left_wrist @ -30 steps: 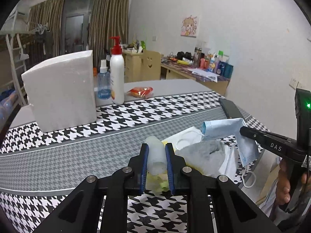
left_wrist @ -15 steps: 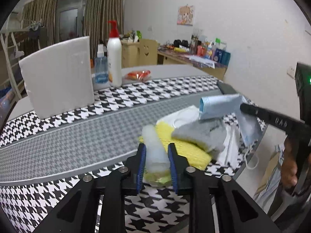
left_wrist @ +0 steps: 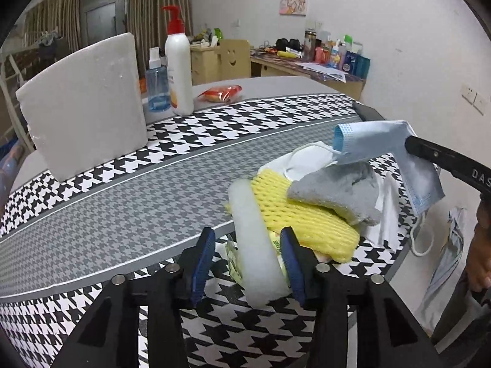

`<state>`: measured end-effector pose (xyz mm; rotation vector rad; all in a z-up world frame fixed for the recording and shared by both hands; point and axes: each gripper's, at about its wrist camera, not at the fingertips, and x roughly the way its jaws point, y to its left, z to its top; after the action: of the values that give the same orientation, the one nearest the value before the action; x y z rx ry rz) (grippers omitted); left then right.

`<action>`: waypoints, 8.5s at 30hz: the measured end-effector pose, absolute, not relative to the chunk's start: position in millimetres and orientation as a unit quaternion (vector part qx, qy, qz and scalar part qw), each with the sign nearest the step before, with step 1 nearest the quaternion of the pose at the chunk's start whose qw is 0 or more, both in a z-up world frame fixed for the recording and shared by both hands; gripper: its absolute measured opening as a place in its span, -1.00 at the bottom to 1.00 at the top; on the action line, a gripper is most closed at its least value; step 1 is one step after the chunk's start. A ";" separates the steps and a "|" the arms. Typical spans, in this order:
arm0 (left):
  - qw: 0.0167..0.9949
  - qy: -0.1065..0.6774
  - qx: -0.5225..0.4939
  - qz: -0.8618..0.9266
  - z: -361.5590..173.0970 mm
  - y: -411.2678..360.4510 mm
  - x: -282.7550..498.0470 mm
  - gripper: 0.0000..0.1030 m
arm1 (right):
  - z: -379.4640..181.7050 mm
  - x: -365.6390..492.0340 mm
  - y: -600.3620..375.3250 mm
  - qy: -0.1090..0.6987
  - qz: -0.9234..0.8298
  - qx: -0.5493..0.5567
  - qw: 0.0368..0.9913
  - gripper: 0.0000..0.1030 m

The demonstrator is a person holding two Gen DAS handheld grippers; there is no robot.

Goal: Organize soft objects
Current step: 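Lift the white foam tube with the left tool while the right tool lifts the blue mask, then carry the foam tube and blue mask toward the white foam box with both tools, then lower the white foam tube into the foam box and open the left tool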

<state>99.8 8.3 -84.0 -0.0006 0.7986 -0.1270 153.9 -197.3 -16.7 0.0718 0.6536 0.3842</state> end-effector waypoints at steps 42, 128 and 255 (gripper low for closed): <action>0.924 0.367 -0.036 -0.100 -55.0 19.3 94.0 -0.60 | -10.1 144.9 -190.0 0.310 0.202 0.027 0.929 -0.79; 0.931 0.350 0.021 -0.099 -56.4 9.8 69.7 -0.59 | -6.7 132.2 -158.0 0.310 0.226 -0.005 0.923 -0.79; 0.978 0.188 -0.024 0.084 96.1 164.9 151.0 -0.59 | 138.3 203.0 2.1 0.199 0.288 -0.060 0.935 -0.79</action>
<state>151.0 164.9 96.1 -0.0483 0.3794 0.1689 203.0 2.1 138.3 -0.1219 0.4072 0.5892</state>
